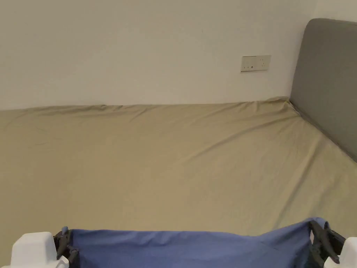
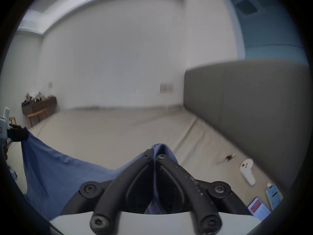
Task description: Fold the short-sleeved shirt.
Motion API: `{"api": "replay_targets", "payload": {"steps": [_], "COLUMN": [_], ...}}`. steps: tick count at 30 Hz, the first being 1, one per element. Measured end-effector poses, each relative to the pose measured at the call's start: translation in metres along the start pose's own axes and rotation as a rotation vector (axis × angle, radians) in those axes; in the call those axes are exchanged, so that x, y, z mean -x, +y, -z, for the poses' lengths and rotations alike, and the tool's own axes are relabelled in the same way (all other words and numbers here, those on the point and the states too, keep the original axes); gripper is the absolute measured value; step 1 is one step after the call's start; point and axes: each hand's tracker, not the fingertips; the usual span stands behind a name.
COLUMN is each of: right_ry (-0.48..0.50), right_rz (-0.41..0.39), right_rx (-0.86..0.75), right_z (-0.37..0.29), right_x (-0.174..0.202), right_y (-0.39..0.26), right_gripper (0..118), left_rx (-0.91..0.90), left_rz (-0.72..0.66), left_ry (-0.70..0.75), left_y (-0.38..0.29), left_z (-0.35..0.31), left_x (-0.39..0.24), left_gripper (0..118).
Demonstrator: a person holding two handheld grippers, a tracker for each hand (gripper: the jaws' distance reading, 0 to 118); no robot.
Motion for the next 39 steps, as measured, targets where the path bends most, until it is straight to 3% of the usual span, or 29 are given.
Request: {"api": "replay_targets", "payload": {"steps": [5,8,15,20,22,33,39], "right_ry": [-0.027,-0.037,-0.016,0.031,0.067,0.024,-0.019], "right_rz": [-0.007,0.012,0.077,0.019,0.034,0.037,-0.006], "right_rx": [-0.286,-0.418,-0.592,-0.637,-0.647,-0.610,-0.633], "right_z": [-0.082,-0.117,-0.134,-0.089,-0.064,0.086,0.151], "right_x": [0.013,0.016,0.013,0.016,0.016,0.013,0.006], "right_y": [0.041,0.064,0.121,0.189,0.216,0.339,0.370], "right_gripper": [3,3,3,3,3,3,3], "left_rx": [-0.321,-0.459,-0.618,-0.686,-0.675,-0.574,-0.579], "left_rz": [0.009,-0.076,-0.131,-0.211,-0.207,-0.343,-0.325], "left_ry": [0.118,0.149,0.161,0.114,0.111,0.078,0.081], "left_y": [0.019,0.038,0.100,0.169,0.201,0.327,0.358], "left_z": [-0.097,-0.142,-0.163,-0.136,-0.115,0.022,0.066], "left_x": [-0.013,-0.015,-0.007,0.002,0.004,0.030,0.029], "left_gripper": [2,2,2,2,2,2,2]}}
